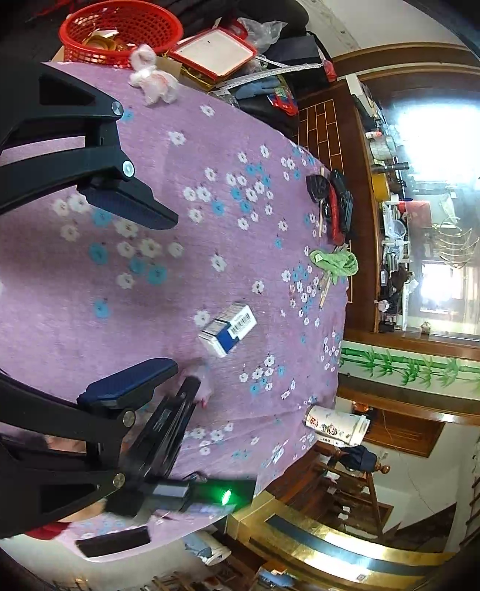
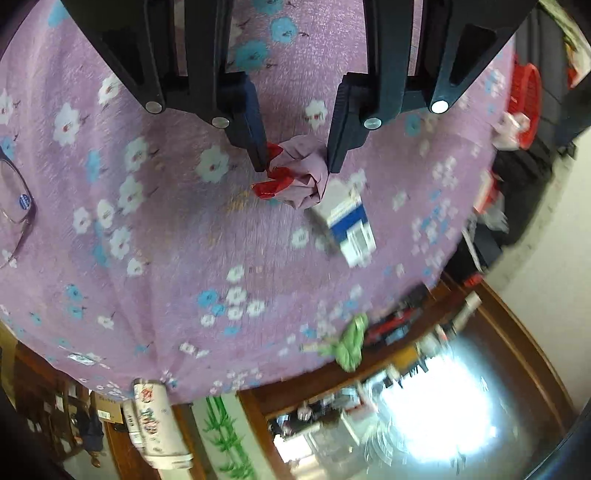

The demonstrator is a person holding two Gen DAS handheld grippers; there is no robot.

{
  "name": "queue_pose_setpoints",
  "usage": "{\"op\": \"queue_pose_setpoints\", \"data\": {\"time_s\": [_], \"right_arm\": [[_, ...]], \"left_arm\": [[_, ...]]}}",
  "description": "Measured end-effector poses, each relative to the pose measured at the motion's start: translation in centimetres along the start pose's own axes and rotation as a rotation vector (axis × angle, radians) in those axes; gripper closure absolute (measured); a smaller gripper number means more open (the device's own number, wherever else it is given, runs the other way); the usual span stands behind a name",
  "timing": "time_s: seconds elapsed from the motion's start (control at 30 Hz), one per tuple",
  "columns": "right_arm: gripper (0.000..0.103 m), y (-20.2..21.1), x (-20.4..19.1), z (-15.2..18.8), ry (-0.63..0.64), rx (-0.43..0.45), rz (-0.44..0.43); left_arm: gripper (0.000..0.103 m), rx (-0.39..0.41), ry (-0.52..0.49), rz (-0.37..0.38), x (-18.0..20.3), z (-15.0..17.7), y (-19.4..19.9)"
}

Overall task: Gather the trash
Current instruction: 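Grasp the pink crumpled wrapper with the right gripper while the left moves to the medicine box, then close the left gripper on the white-and-blue medicine box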

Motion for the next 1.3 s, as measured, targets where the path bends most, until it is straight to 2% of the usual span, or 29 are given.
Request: {"op": "queue_pose_setpoints", "data": {"time_s": [0.1,0.23,0.4,0.43,0.5,0.6,0.73,1.1,1.23,1.3], "right_arm": [[0.068,2.0,1.8,-0.4,-0.061,0.094,0.011],[0.068,3.5,3.4,-0.5,-0.126,0.164,0.04],[0.068,3.9,3.7,-1.0,-0.152,0.188,0.063],[0.068,3.9,3.8,-1.1,-0.154,0.187,0.064],[0.068,3.9,3.9,-1.2,-0.16,0.187,0.063],[0.068,4.1,4.3,-1.2,-0.172,0.191,0.063],[0.068,4.1,4.3,-1.3,-0.169,0.198,0.061],[0.068,3.9,3.1,-1.2,-0.108,0.207,0.07],[0.068,3.8,3.3,-1.2,-0.111,0.209,0.08],[0.068,3.8,3.5,-1.3,-0.115,0.21,0.085]], "left_arm": [[0.032,-0.028,0.011,-0.006,1.2,-1.8,-2.4],[0.032,-0.1,0.047,-0.025,2.4,-4.6,-7.7],[0.036,-0.143,0.104,-0.053,2.6,-7.0,-12.4],[0.04,-0.154,0.122,-0.041,2.5,-7.5,-13.3],[0.042,-0.182,0.157,0.006,2.4,-8.0,-14.6],[0.047,-0.185,0.169,0.004,2.8,-8.4,-15.8],[0.07,-0.211,0.146,-0.006,3.9,-8.5,-17.5],[0.068,-0.181,0.084,0.002,4.4,-8.9,-18.0],[0.057,-0.183,0.071,-0.007,4.7,-8.9,-18.4],[0.056,-0.189,0.064,-0.006,4.9,-8.6,-18.4]]}}
Point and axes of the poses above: each gripper's, at about its wrist camera, not at the fingertips, and y roughly against the way its jaws point, x to its right, z to its underside, the point moved 2 cm from there along -y, roughly the way its jaws point, and after that the axes turned 8 degrees about -x, right-handed, at the moved point
